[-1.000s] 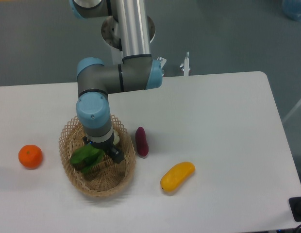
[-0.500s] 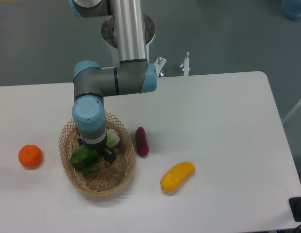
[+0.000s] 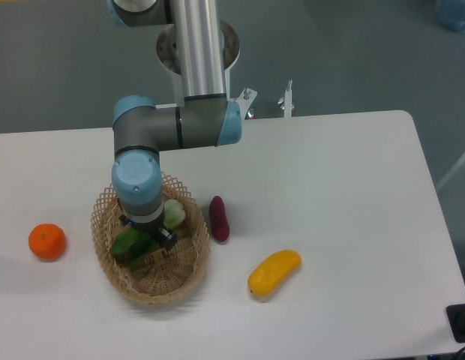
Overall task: Pick up the green vegetable from the basket
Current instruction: 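Lower the gripper onto the green bok choy and close on it, then lift the bok choy out of the basket and carry it away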
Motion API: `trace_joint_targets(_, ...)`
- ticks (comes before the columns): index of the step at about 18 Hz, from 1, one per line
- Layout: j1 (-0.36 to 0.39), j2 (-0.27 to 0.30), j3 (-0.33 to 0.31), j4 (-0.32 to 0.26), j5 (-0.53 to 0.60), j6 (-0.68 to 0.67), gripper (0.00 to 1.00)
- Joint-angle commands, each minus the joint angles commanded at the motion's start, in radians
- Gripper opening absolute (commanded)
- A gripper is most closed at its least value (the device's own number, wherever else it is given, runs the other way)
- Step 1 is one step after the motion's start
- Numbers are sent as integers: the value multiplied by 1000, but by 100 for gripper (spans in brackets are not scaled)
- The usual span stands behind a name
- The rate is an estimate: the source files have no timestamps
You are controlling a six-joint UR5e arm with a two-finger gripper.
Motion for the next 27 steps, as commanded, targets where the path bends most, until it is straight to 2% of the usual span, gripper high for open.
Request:
trace_joint_targets(4, 14, 43, 8, -2, -2, 2, 19)
trace_joint_targets(10, 86, 63, 31, -8, 0, 12, 19)
trace_joint_targets(13, 129, 74, 89, -44, 2, 17, 19)
trace_joint_targets(15, 155, 71, 150, -93, 3, 26, 19)
trace_joint_targets(17, 176, 57, 208, -117, 5, 28, 19)
trace_joint_targets(21, 238, 34, 277, -117, 6, 75, 20)
trace_joint_targets(27, 330, 0, 325, -117, 12, 139, 20)
